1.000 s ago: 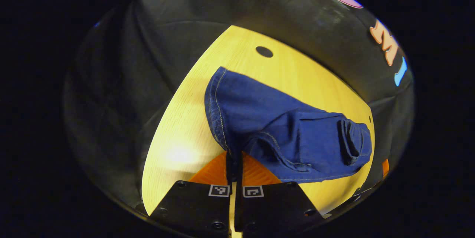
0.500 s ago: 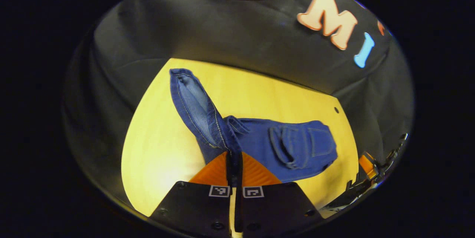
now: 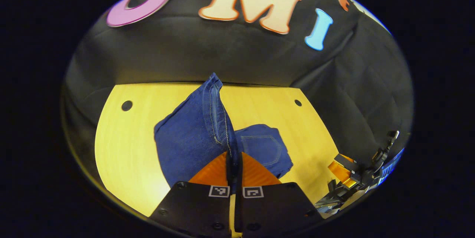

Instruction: Grasp the waist and the cuffs of the jeans and fold them to make the two legs overlap; first hold the waist and fold one-third of the jeans toward the cuffs, then hold the cuffs and fold the remaining one-third in the same direction to finish folding.

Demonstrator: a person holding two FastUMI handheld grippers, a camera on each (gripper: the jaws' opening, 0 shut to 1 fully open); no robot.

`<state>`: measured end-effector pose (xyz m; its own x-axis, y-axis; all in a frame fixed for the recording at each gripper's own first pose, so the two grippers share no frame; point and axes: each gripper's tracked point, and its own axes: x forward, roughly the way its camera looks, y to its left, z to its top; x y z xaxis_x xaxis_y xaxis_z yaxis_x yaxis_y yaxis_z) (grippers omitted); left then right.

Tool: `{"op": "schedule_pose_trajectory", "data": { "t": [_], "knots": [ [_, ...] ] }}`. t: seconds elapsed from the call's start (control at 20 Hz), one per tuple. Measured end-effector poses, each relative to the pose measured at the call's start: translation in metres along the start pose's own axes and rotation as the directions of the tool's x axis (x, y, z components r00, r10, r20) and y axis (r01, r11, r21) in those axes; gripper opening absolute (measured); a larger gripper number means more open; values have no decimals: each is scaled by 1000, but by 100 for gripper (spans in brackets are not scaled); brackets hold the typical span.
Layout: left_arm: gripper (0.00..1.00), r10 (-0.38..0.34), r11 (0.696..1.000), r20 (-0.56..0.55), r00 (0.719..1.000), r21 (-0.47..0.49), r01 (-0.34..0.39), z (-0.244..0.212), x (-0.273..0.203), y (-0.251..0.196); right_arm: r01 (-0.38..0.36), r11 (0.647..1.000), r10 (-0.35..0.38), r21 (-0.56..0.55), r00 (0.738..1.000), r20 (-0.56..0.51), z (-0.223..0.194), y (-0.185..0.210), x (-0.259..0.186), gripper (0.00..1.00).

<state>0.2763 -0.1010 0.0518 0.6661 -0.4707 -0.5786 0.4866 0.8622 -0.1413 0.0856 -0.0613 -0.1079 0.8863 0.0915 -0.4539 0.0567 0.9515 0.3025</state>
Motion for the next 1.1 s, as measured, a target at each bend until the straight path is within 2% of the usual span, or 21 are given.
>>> {"op": "schedule_pose_trajectory", "data": {
  "t": [0.25,0.45,0.55,0.75,1.0,1.1],
  "knots": [
    [0,-68,996,-11,998,56,68,4,17,-69,-27,1000,27,-16,1000,4,3,-11,7,98],
    [0,-80,993,-46,996,85,84,-8,41,-110,-52,998,52,-42,999,-5,3,-17,13,98],
    [0,-68,994,-69,995,82,74,-24,56,-122,-58,997,58,-54,998,-8,4,-23,15,98],
    [0,21,995,-119,993,95,-9,-68,91,-122,-68,996,67,-60,998,-10,4,-34,16,98],
    [0,83,997,-142,986,3,-83,-96,114,-110,-61,997,60,-56,998,-19,2,-50,17,98],
    [1,47,995,-147,988,-80,-60,-107,125,-119,-59,997,59,-50,998,-15,2,-53,16,98]
  ]
}}
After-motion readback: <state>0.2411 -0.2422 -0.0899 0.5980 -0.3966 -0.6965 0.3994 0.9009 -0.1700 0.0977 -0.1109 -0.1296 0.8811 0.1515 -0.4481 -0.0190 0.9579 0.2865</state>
